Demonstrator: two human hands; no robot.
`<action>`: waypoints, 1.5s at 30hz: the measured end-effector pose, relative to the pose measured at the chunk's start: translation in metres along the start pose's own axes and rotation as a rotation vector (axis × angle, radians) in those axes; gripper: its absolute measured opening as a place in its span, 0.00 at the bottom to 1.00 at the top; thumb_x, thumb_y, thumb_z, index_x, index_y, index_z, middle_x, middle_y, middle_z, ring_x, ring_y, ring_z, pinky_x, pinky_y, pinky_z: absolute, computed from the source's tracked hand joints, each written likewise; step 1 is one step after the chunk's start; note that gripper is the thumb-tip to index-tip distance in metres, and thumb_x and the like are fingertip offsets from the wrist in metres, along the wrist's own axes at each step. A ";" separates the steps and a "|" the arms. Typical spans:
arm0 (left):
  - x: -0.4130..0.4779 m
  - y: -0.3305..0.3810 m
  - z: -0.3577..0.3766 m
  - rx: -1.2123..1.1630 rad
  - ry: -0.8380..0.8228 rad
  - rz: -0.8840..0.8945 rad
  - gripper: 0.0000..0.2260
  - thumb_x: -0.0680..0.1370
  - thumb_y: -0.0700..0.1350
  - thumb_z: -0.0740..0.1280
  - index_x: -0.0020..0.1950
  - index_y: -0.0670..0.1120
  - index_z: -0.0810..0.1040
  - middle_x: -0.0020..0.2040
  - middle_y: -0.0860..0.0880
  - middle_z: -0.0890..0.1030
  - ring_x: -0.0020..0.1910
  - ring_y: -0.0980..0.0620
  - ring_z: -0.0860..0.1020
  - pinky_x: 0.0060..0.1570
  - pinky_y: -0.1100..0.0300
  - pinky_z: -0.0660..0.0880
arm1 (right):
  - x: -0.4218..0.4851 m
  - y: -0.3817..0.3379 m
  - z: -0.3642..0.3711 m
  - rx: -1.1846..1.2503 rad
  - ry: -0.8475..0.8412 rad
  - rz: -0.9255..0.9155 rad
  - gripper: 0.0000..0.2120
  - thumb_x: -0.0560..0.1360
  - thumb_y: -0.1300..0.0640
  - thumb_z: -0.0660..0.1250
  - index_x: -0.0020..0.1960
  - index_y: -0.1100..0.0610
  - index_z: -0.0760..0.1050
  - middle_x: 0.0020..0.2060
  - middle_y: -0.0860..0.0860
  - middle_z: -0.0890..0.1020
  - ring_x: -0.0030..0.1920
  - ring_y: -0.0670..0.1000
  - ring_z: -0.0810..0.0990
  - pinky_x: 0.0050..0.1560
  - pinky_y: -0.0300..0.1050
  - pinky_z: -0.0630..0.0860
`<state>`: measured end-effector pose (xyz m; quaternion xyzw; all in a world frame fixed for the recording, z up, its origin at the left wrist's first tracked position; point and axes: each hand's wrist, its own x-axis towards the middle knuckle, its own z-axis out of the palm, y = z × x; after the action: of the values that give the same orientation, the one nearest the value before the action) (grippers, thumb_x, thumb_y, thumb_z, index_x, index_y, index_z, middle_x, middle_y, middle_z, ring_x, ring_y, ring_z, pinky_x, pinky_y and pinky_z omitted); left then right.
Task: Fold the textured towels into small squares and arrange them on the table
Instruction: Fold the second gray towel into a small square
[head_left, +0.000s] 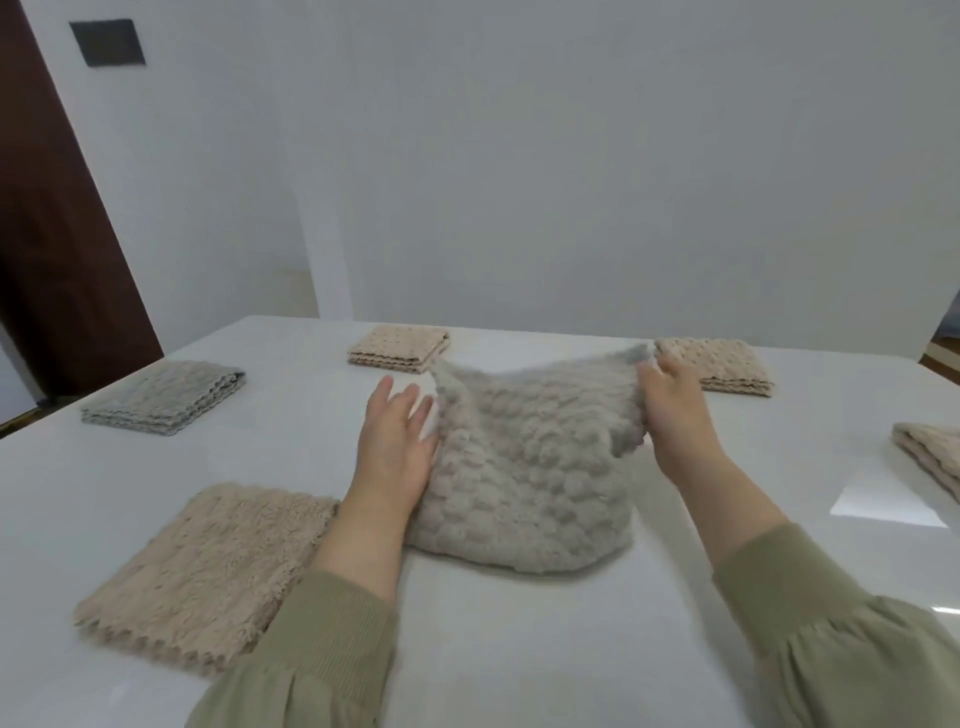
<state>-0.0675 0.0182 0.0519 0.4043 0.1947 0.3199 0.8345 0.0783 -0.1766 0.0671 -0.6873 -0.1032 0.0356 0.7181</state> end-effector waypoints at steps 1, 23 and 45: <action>-0.002 -0.004 -0.001 0.280 0.022 0.054 0.25 0.80 0.39 0.60 0.75 0.51 0.59 0.73 0.47 0.63 0.70 0.48 0.66 0.65 0.54 0.64 | -0.001 0.013 0.002 -0.127 0.020 -0.037 0.29 0.76 0.49 0.62 0.72 0.61 0.61 0.60 0.53 0.72 0.57 0.52 0.73 0.53 0.47 0.71; 0.000 -0.056 0.002 1.916 -0.113 0.405 0.12 0.80 0.50 0.59 0.60 0.48 0.73 0.62 0.48 0.72 0.62 0.47 0.68 0.58 0.52 0.67 | -0.004 0.045 0.007 -0.803 -0.183 -0.069 0.09 0.69 0.60 0.66 0.32 0.58 0.71 0.28 0.53 0.76 0.30 0.51 0.73 0.34 0.42 0.70; 0.041 -0.051 -0.004 1.804 -0.028 0.576 0.16 0.78 0.45 0.59 0.65 0.46 0.73 0.66 0.47 0.72 0.67 0.47 0.64 0.67 0.49 0.62 | -0.012 0.057 0.033 -0.871 -0.090 -0.599 0.09 0.76 0.57 0.62 0.50 0.60 0.78 0.47 0.54 0.80 0.51 0.55 0.74 0.53 0.46 0.67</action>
<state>-0.0211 0.0247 0.0061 0.9331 0.2512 0.2377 0.0981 0.0653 -0.1440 0.0103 -0.8600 -0.3312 -0.1878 0.3398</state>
